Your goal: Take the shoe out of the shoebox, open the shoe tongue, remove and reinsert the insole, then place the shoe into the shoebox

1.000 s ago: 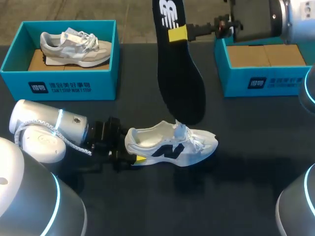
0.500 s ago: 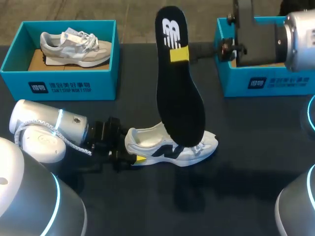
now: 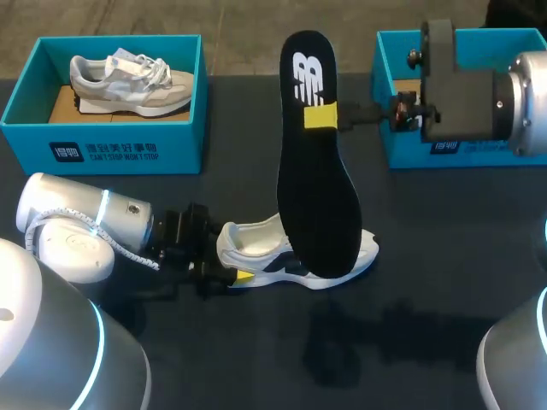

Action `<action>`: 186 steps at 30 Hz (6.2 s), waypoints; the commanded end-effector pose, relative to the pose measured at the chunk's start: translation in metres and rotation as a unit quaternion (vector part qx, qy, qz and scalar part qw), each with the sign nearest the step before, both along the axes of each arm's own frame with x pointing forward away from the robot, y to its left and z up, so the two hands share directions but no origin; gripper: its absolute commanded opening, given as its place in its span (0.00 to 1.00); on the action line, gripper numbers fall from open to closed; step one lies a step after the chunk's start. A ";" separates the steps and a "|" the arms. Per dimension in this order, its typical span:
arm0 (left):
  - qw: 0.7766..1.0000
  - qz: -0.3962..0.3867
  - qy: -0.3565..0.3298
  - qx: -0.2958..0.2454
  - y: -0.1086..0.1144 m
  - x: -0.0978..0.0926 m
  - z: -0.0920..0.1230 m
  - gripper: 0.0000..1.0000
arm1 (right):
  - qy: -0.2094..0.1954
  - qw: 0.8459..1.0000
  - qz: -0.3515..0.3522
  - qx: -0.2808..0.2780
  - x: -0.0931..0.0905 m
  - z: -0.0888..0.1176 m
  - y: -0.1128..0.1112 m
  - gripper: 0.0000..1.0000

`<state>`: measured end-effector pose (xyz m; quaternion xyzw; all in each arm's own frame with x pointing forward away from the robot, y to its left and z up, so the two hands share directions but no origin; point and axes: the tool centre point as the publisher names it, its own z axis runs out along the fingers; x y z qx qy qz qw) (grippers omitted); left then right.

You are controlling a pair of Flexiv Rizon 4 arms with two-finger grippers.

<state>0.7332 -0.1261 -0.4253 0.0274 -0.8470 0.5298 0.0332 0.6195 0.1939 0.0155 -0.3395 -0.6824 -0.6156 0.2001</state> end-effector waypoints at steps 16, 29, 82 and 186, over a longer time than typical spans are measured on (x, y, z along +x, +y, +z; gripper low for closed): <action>1.000 0.000 0.001 0.002 -0.001 0.001 -0.004 0.00 | -0.007 1.000 0.007 -0.006 0.000 0.000 -0.007 0.00; 1.000 0.000 0.001 0.002 -0.001 0.001 -0.004 0.00 | -0.007 1.000 0.007 -0.006 0.000 0.000 -0.007 0.00; 0.961 -0.033 0.014 0.275 0.059 0.006 0.081 1.00 | -0.007 1.000 0.007 -0.006 0.000 0.000 -0.007 0.00; 0.880 -0.005 -0.050 0.471 0.004 0.009 0.090 1.00 | -0.007 1.000 0.007 -0.006 0.000 0.000 -0.007 0.00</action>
